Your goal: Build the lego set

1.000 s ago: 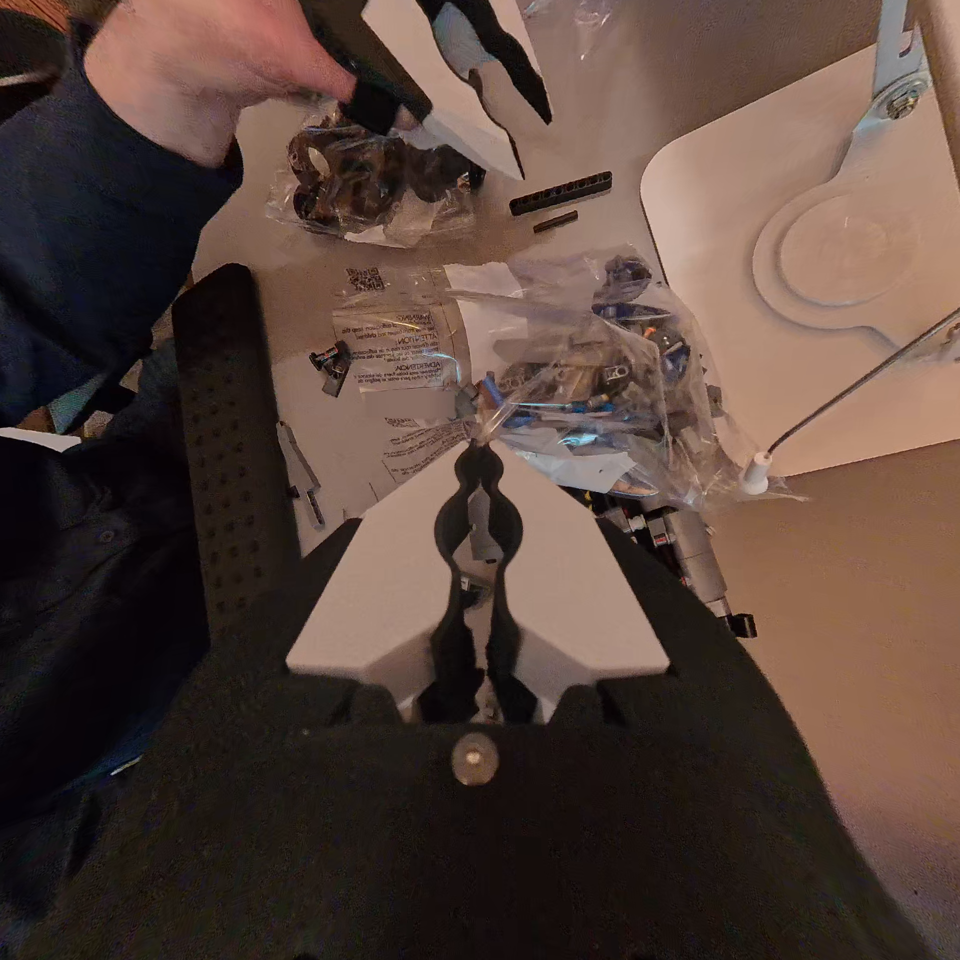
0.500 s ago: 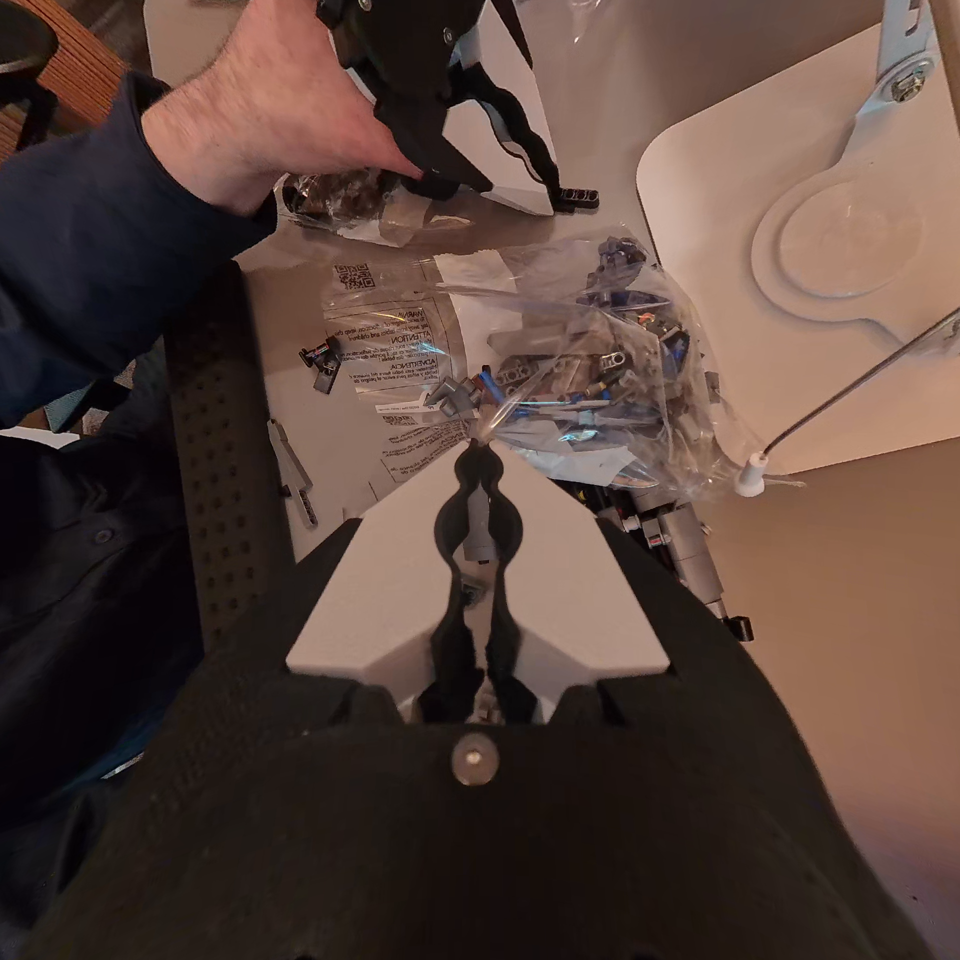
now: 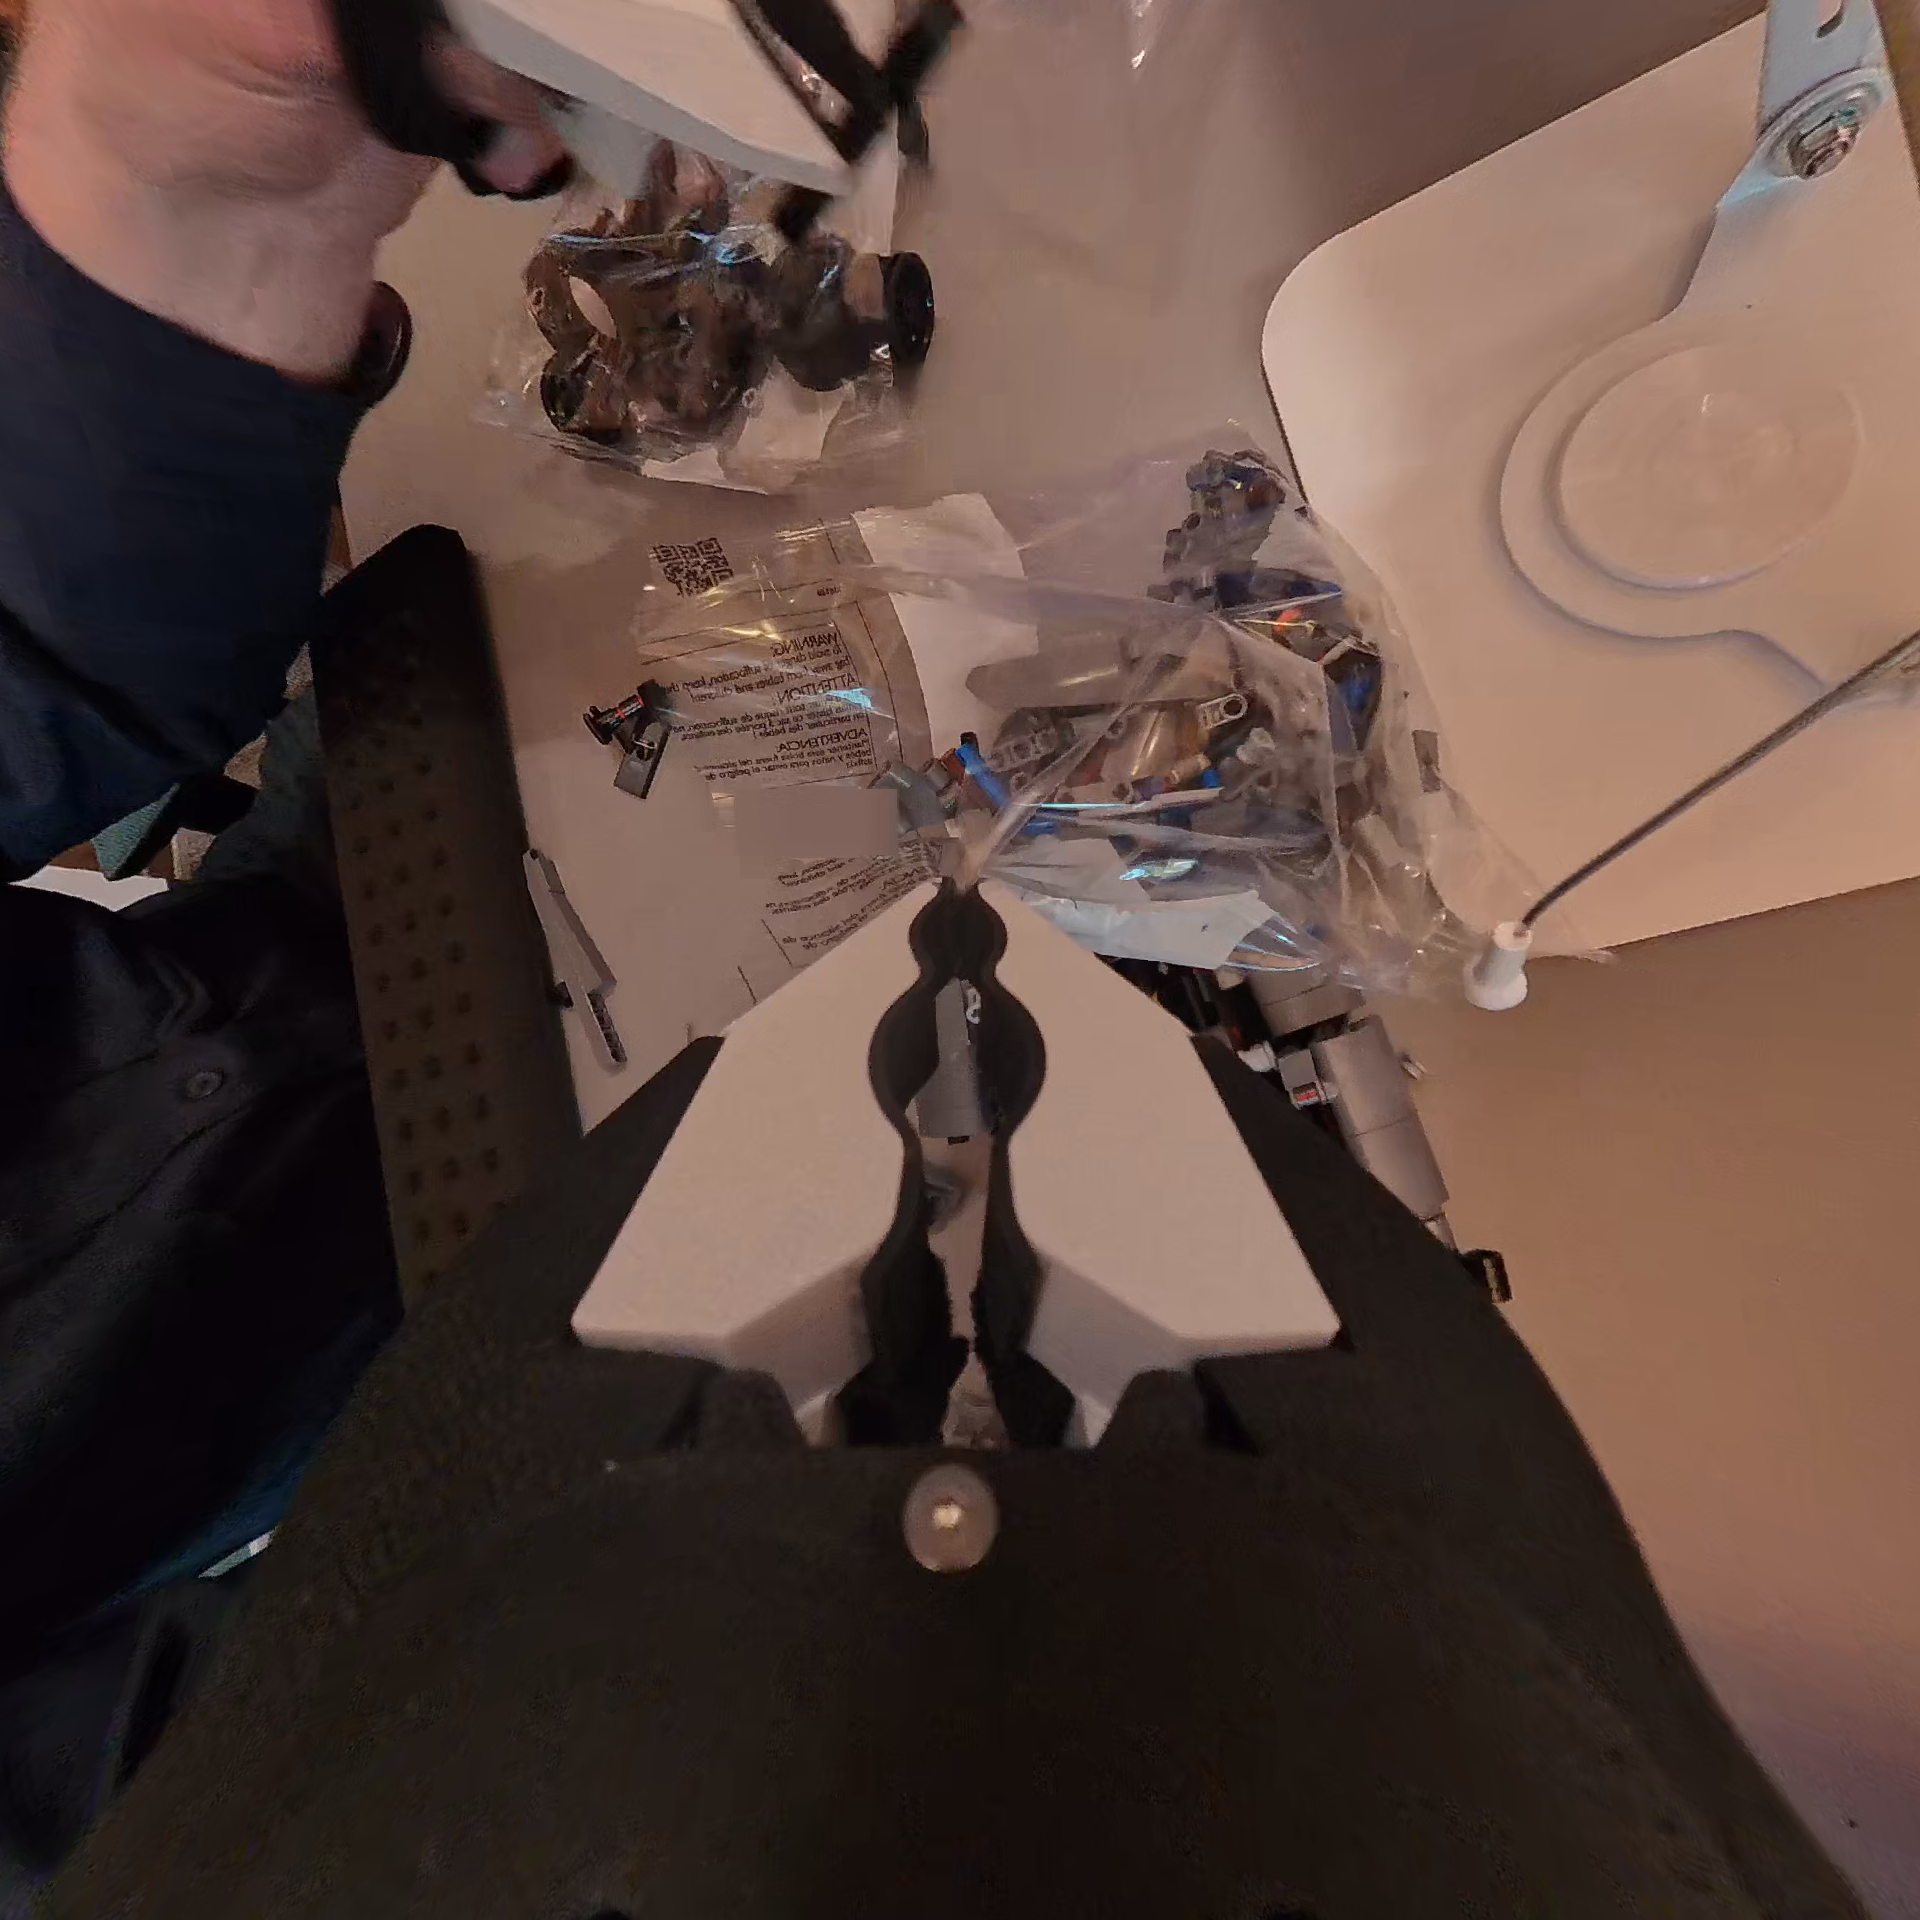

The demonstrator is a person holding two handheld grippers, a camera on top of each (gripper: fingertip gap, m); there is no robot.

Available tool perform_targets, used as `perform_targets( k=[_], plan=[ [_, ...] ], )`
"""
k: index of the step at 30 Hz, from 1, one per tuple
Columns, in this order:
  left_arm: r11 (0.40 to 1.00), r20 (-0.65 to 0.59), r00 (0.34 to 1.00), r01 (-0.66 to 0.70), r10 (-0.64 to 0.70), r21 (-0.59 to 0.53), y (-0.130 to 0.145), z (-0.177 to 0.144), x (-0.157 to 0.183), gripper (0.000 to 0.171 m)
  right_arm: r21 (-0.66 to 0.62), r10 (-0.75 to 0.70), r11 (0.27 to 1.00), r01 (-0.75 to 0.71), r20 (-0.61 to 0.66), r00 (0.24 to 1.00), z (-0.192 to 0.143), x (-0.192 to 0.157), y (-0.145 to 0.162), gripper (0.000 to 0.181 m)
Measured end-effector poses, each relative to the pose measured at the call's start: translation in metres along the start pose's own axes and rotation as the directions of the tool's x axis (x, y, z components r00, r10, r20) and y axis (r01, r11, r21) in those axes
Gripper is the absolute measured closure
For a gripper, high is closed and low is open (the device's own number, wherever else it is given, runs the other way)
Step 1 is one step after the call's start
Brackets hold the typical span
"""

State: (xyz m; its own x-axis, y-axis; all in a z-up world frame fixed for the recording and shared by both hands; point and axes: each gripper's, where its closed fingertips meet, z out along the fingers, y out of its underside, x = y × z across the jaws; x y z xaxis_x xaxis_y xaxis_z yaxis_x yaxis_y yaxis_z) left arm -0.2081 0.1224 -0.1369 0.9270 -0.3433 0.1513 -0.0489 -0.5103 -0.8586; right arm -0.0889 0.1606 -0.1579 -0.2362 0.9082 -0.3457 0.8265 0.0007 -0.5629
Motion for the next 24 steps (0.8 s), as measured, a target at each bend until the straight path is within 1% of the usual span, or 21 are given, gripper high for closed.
perform_targets(
  k=[2, 4, 5, 6, 7, 9, 12, 14, 15, 16, 18, 19, 20, 21, 22, 23, 24],
  plan=[
    [0.99, -0.036, 0.996, -0.081, 0.086, 0.117, -0.035, -0.014, 0.033, 0.163, -0.001, -0.001, 1.0, 0.001, 0.0, 1.0, 0.001, 0.0, -0.001, 0.181],
    [0.967, -0.105, 0.98, -0.147, 0.171, 0.209, -0.059, -0.023, 0.077, 0.163, 0.002, 0.0, 1.0, 0.0, 0.003, 1.0, 0.002, -0.001, -0.001, 0.181],
    [0.957, -0.107, 0.972, -0.182, 0.21, 0.224, -0.064, -0.02, 0.094, 0.164, 0.004, 0.0, 1.0, 0.0, 0.007, 1.0, 0.001, -0.002, -0.002, 0.181],
    [0.95, -0.115, 0.961, -0.223, 0.252, 0.217, -0.062, -0.012, 0.11, 0.163, 0.008, -0.001, 1.0, 0.001, 0.011, 1.0, 0.001, -0.003, -0.002, 0.181],
    [0.95, -0.112, 0.952, -0.262, 0.283, 0.17, -0.052, 0.001, 0.12, 0.163, 0.012, -0.001, 1.0, 0.001, 0.013, 1.0, 0.0, -0.004, -0.003, 0.181],
    [0.947, -0.077, 0.945, -0.314, 0.319, 0.074, -0.03, 0.026, 0.122, 0.163, 0.014, -0.005, 1.0, 0.004, 0.014, 1.0, -0.001, -0.007, -0.003, 0.181],
    [0.941, 0.04, 0.94, -0.336, 0.338, -0.045, -0.006, 0.048, 0.097, 0.163, 0.016, -0.012, 1.0, 0.011, 0.016, 1.0, -0.003, -0.01, -0.004, 0.181],
    [0.898, 0.161, 0.892, -0.385, 0.421, -0.213, 0.014, 0.058, 0.069, 0.163, 0.02, -0.018, 1.0, 0.017, 0.018, 1.0, -0.005, -0.011, -0.004, 0.181],
    [0.884, 0.17, 0.885, -0.381, 0.434, -0.272, 0.022, 0.062, 0.063, 0.163, 0.022, -0.018, 1.0, 0.018, 0.015, 1.0, -0.005, -0.011, -0.005, 0.181],
    [0.877, 0.162, 0.882, -0.389, 0.443, -0.281, 0.023, 0.066, 0.064, 0.161, 0.024, -0.017, 1.0, 0.017, 0.011, 1.0, -0.005, -0.01, -0.005, 0.181],
    [0.864, 0.197, 0.857, -0.414, 0.476, -0.286, 0.016, 0.063, 0.058, 0.145, 0.033, -0.017, 0.999, 0.017, 0.012, 1.0, -0.007, -0.01, -0.006, 0.181],
    [0.877, 0.178, 0.871, -0.409, 0.458, -0.252, 0.011, 0.06, 0.062, 0.143, 0.037, -0.015, 0.999, 0.015, 0.013, 1.0, -0.008, -0.009, -0.006, 0.181],
    [0.891, 0.147, 0.886, -0.409, 0.439, -0.196, 0.003, 0.055, 0.07, 0.14, 0.042, -0.013, 0.999, 0.013, 0.013, 1.0, -0.009, -0.008, -0.006, 0.181],
    [0.897, 0.145, 0.888, -0.415, 0.436, -0.155, -0.003, 0.049, 0.073, 0.137, 0.049, -0.011, 0.999, 0.011, 0.012, 1.0, -0.011, -0.008, -0.006, 0.181],
    [0.894, 0.142, 0.885, -0.424, 0.443, -0.148, -0.004, 0.041, 0.075, 0.134, 0.057, -0.01, 0.998, 0.009, 0.013, 1.0, -0.012, -0.007, -0.007, 0.181],
    [0.887, 0.131, 0.881, -0.435, 0.454, -0.152, -0.001, 0.033, 0.077, 0.128, 0.062, -0.009, 0.998, 0.008, 0.014, 1.0, -0.014, -0.007, -0.007, 0.181],
    [0.878, 0.146, 0.869, -0.452, 0.473, -0.157, 0.003, 0.023, 0.075, 0.128, 0.068, -0.009, 0.998, 0.008, 0.015, 1.0, -0.015, -0.007, -0.007, 0.181]
  ],
)
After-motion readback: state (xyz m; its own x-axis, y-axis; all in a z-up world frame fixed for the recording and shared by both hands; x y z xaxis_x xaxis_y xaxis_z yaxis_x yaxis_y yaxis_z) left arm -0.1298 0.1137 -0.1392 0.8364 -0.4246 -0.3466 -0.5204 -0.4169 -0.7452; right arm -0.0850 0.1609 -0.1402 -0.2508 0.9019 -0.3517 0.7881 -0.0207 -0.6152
